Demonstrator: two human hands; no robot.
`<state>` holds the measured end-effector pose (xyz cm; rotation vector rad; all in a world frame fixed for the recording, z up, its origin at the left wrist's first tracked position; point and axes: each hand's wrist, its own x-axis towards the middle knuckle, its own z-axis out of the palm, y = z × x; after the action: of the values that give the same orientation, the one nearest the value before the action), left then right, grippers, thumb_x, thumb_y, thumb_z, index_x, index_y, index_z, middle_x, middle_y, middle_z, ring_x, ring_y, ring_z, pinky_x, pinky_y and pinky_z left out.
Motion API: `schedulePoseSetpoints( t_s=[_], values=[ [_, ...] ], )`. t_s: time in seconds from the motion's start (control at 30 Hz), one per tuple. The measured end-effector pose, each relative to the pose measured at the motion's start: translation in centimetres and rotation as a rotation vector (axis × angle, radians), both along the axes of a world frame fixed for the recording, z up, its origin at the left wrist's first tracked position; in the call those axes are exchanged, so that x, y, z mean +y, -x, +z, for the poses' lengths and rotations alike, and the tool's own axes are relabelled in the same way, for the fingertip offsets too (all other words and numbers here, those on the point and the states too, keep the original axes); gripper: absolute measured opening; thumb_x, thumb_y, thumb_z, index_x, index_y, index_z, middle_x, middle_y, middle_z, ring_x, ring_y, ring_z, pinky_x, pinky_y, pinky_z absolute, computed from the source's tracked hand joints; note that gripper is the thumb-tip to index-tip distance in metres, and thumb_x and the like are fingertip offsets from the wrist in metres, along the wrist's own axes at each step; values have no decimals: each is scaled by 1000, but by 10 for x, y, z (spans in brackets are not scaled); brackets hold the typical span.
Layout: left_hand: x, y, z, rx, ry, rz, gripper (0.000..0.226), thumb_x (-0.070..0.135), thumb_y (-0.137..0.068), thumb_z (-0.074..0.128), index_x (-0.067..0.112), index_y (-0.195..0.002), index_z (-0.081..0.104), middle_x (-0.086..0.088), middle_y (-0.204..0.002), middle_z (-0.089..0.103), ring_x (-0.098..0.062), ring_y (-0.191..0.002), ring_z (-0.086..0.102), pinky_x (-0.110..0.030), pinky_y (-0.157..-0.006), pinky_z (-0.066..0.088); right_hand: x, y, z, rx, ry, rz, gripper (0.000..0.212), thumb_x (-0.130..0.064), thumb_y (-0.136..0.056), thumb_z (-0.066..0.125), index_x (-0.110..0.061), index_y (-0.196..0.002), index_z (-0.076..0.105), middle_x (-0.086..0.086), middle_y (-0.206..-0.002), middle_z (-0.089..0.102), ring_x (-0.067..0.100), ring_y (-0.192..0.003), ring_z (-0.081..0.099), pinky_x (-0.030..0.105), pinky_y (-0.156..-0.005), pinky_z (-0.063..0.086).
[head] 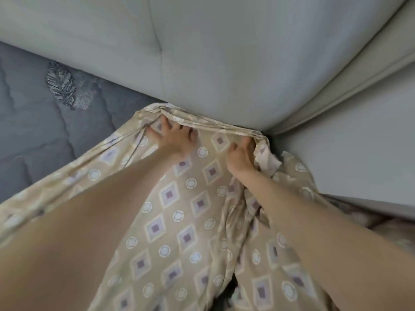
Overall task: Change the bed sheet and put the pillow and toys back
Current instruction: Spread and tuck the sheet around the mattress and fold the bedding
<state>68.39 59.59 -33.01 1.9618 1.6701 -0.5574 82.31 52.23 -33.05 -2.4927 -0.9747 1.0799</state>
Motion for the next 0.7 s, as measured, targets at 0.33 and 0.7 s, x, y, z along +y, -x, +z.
schedulePoseSetpoints(
  t_s=[0.33, 0.7],
  values=[
    [14, -4, 6, 138, -182, -171, 51, 43, -99, 17, 22, -134, 47, -10, -136, 45, -43, -125, 36, -51, -92, 42, -15, 12, -25, -286, -372, -117, 32, -27, -98, 44, 0, -114, 47, 21, -113, 58, 29, -109, 55, 38, -96, 41],
    [41, -12, 8, 301, -220, -533, 49, 37, -101, 18, 16, -131, 51, -11, -124, 60, -31, -108, 59, -37, -79, 53, 39, -24, -17, 164, 46, -138, 45, -22, -104, 30, -5, -146, 32, 12, -155, 29, 26, -142, 26, 28, -111, 17]
  ],
)
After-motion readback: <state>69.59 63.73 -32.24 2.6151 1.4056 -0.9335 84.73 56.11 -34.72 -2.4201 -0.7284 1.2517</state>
